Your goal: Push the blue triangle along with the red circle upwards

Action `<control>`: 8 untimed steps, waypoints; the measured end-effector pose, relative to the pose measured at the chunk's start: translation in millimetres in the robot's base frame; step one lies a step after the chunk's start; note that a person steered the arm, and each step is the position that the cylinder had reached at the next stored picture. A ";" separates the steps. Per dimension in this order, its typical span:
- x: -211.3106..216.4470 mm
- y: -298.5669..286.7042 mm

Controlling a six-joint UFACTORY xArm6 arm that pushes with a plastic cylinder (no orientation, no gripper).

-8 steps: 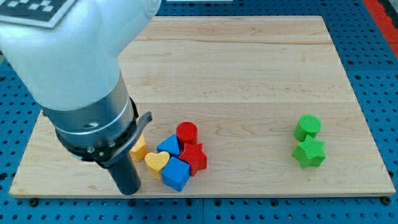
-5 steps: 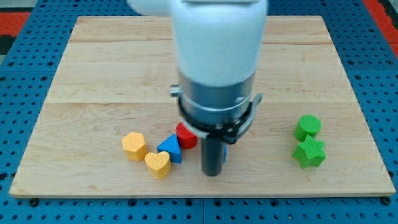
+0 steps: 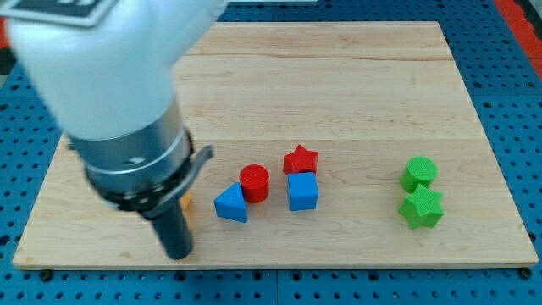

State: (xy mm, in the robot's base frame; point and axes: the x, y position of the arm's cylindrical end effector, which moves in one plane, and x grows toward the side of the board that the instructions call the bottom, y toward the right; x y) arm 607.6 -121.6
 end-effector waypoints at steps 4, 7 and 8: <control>-26.9 25.4; -61.2 95.6; -39.2 91.4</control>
